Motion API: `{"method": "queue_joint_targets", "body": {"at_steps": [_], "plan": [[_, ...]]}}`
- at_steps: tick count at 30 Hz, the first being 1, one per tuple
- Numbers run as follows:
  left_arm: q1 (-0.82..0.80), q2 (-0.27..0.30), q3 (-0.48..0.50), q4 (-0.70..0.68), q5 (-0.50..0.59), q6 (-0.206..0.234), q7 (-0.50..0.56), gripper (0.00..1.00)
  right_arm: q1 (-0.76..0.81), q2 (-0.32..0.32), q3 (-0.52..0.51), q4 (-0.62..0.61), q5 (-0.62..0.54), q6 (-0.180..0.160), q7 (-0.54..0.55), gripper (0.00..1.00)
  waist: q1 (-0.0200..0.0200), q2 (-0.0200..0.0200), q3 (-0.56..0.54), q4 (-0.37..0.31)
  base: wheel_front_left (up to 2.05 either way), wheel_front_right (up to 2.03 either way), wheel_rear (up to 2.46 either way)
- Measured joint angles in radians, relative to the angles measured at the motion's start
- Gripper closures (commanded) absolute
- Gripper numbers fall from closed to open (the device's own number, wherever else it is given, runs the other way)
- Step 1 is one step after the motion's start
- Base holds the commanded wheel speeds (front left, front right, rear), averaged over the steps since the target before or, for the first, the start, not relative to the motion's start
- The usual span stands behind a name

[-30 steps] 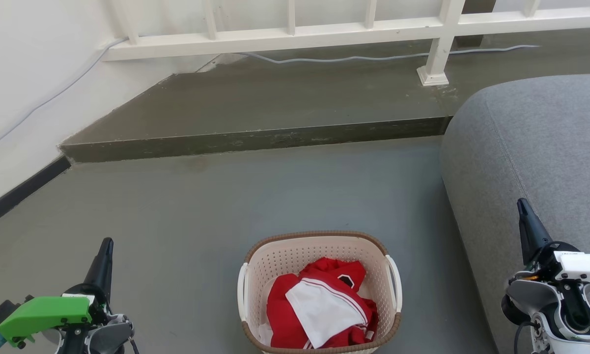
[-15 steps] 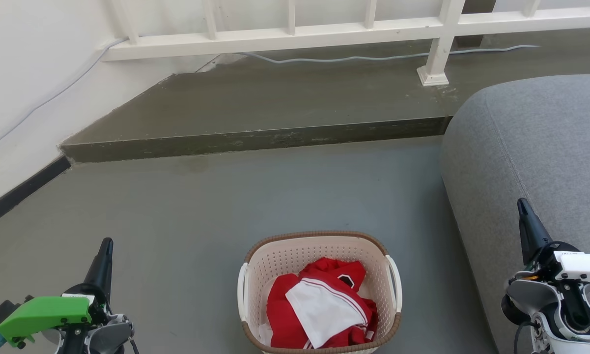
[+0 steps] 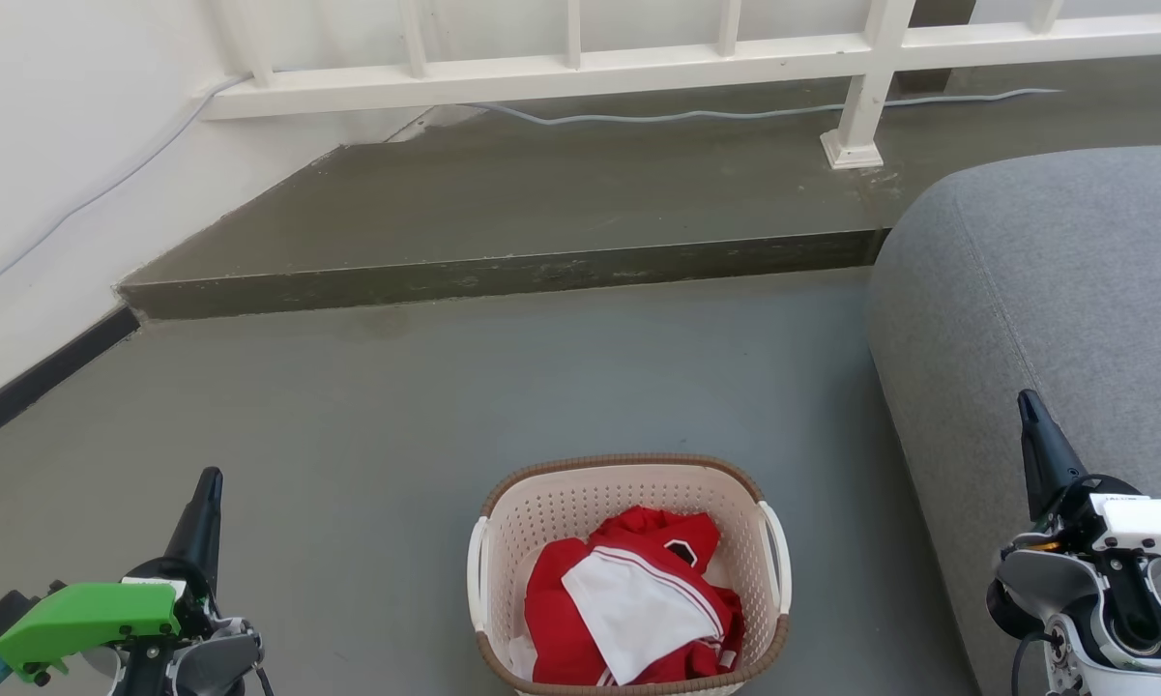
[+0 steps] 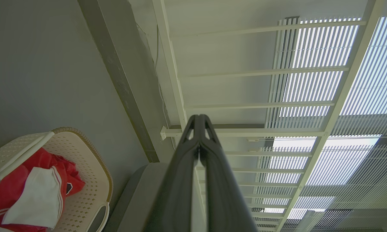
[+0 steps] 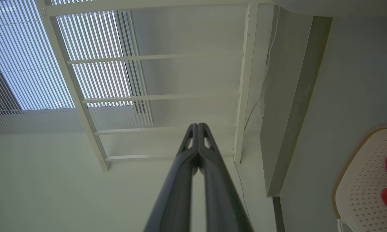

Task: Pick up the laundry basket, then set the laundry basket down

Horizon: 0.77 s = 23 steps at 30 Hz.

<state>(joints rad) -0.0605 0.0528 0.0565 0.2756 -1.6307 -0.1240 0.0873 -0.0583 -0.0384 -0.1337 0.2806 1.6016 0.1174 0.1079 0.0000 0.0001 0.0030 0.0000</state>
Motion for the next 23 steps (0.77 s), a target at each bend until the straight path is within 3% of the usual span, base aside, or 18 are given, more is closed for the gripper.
{"method": "queue_joint_targets", "body": {"at_steps": [23], "plan": [[0.0,-0.001,0.001,0.0,0.0,0.0,0.0,1.0,0.0,0.0,0.0,0.0,0.0,0.0,0.0,1.0,0.0,0.0,0.0,0.0,0.0,0.0,0.0]]}}
